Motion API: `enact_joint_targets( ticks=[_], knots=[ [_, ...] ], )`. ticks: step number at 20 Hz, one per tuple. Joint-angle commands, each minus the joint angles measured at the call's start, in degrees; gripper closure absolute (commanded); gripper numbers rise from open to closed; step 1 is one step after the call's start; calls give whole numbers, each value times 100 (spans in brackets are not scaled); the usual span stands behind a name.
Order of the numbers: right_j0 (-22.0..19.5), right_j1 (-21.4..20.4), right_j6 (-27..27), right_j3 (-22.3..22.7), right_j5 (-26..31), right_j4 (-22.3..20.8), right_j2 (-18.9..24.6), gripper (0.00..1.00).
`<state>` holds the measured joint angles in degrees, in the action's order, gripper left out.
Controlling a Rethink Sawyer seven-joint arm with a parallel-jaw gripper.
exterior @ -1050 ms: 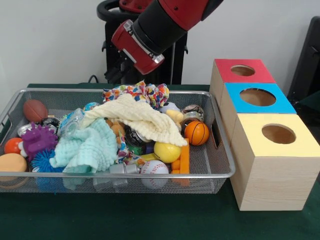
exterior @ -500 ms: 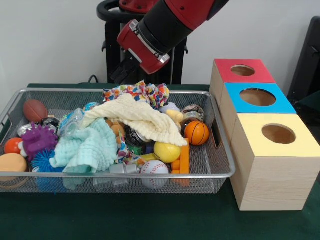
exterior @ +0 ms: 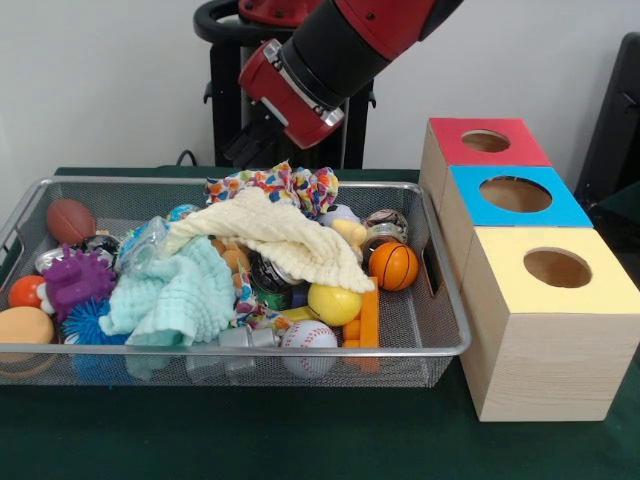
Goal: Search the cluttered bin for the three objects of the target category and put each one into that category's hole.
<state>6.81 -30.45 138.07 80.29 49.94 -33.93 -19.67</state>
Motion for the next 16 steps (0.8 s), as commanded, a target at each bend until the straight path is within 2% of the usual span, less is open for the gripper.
enact_joint_targets(
  ticks=[1, 4, 5, 16],
  knots=[
    [24, 99, -773, 409, 181, -172, 540, 100],
    [26, 104, -786, 399, 148, -202, 531, 100],
    [23, 100, -790, 413, 125, -208, 529, 0],
    [-29, 134, -770, 443, -47, -277, 509, 0]
  ],
)
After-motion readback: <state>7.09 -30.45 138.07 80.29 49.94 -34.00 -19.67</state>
